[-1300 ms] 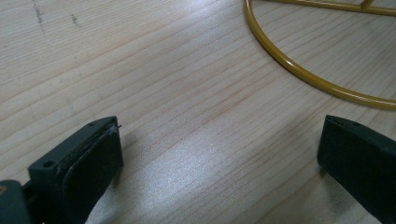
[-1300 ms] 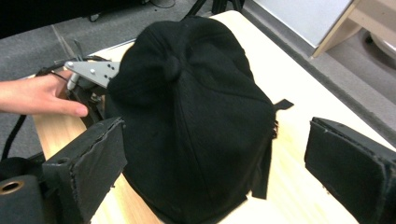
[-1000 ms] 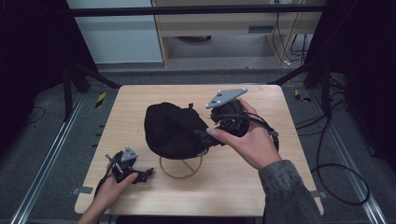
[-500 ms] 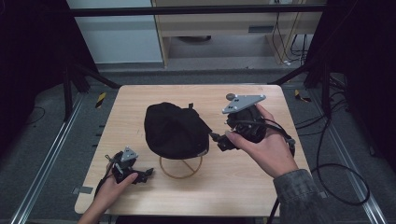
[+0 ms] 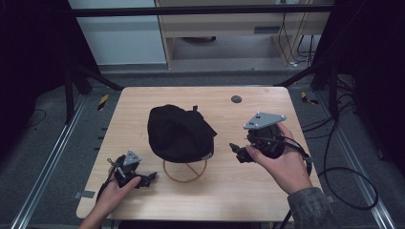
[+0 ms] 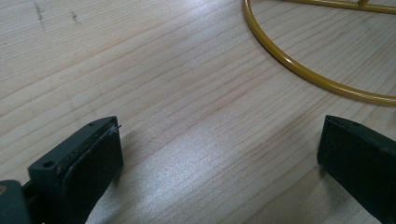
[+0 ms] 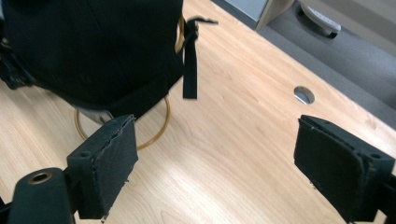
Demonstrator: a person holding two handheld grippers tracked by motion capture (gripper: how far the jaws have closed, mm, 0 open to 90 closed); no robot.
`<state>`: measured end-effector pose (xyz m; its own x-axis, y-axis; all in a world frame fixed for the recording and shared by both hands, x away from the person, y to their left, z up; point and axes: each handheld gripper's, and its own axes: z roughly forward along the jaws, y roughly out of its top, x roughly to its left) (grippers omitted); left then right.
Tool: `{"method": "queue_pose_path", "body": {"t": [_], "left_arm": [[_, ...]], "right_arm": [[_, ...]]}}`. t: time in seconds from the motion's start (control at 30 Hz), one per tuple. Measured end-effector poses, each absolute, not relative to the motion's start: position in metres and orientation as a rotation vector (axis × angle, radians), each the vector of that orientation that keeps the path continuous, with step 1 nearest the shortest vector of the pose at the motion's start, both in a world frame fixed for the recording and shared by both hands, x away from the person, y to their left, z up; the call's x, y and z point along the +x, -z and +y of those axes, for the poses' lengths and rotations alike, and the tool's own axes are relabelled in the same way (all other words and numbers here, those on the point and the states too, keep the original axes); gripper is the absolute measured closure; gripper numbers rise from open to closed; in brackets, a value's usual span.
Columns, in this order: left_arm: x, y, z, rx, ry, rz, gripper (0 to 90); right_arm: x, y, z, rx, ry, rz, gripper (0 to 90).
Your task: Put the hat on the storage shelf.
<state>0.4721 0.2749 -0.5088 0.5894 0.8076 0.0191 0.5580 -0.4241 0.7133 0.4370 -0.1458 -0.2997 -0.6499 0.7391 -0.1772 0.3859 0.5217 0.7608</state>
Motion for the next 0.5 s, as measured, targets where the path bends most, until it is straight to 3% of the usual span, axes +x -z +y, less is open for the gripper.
{"method": "queue_pose_path", "body": {"t": [0.5], "left_arm": [[0.472,0.509,0.275,2.146,-0.474,1.077,0.0]], "right_arm": [[0.430,0.341,-0.154,0.916,-0.924,2.342,15.0]]}}
